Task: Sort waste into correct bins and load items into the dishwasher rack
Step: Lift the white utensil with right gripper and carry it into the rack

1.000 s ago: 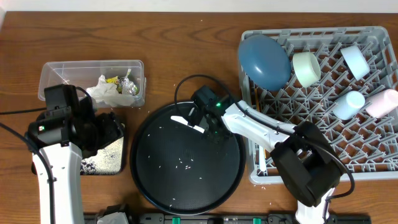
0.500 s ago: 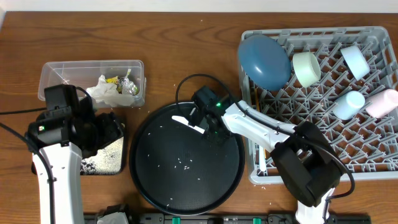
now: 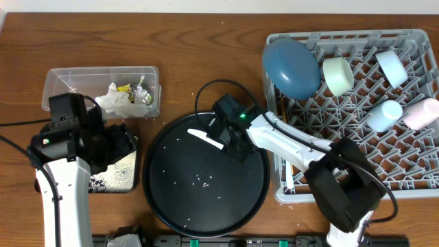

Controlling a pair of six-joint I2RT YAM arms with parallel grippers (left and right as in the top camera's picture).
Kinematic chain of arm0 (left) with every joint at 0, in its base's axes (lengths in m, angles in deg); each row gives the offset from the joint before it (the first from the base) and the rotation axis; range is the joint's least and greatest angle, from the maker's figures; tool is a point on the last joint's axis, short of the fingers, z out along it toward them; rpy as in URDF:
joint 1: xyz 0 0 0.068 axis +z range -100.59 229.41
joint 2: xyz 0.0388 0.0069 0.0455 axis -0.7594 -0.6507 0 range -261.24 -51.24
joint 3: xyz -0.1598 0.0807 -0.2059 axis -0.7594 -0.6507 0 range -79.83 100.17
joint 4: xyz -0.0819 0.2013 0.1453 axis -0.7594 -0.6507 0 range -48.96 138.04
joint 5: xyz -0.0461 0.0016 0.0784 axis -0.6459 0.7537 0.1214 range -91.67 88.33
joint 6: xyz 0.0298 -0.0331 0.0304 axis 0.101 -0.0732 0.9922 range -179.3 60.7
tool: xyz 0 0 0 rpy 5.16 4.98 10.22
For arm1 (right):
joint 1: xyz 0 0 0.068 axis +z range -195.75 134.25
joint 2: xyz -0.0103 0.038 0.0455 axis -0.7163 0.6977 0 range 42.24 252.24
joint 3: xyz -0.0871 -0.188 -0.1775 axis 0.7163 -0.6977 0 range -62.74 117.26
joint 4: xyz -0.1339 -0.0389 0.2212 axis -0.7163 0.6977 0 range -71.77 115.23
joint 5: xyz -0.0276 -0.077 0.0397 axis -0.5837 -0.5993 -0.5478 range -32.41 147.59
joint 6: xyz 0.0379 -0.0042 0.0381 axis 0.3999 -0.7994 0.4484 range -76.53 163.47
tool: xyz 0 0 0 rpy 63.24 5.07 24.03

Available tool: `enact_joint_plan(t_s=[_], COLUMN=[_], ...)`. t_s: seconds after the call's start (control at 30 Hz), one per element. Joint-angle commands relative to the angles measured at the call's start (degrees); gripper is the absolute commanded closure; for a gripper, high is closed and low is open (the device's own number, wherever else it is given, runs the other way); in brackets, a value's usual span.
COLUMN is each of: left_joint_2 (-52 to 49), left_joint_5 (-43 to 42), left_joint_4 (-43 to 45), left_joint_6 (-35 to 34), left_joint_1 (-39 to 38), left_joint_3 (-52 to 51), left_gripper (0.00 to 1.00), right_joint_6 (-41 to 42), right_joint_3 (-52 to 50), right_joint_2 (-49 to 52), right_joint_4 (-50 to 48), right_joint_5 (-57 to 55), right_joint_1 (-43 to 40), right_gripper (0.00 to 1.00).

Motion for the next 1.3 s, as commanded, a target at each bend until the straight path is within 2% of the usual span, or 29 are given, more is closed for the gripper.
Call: enact_joint_plan(t_s=[0.0,0.37,0.8,1.27], left_joint_2=[-0.35,-0.35,-0.35,-0.35], left_joint_5=[0.74,0.72,0.74,0.72], left_joint_4=[-0.17,-0.17,-0.17,-0.17], left_joint_6=[-0.33,-0.33,-0.33,-0.33], left_joint_1=[0.24,0.24,0.24,0.24], left_joint_3=[-0.22,-0.22,-0.22,-0.22], left_gripper=[0.28,0.28,0.28,0.28], right_joint_6=[1.81,7.58,19.67,29.05], right_joint_3=[-0.24,-0.24,-0.24,-0.24], right_joint_2=[-3.74,-10.56,-18.03,-23.61], right_joint_4=[0.22,0.66,1.66,14.4], right_joint_5=[1.33,1.25,-0.76,-9.07], right_joint_1=[0.22,-0.28,-7.61,-16.96], right_gripper=[0.81,0.82,0.86,0.86])
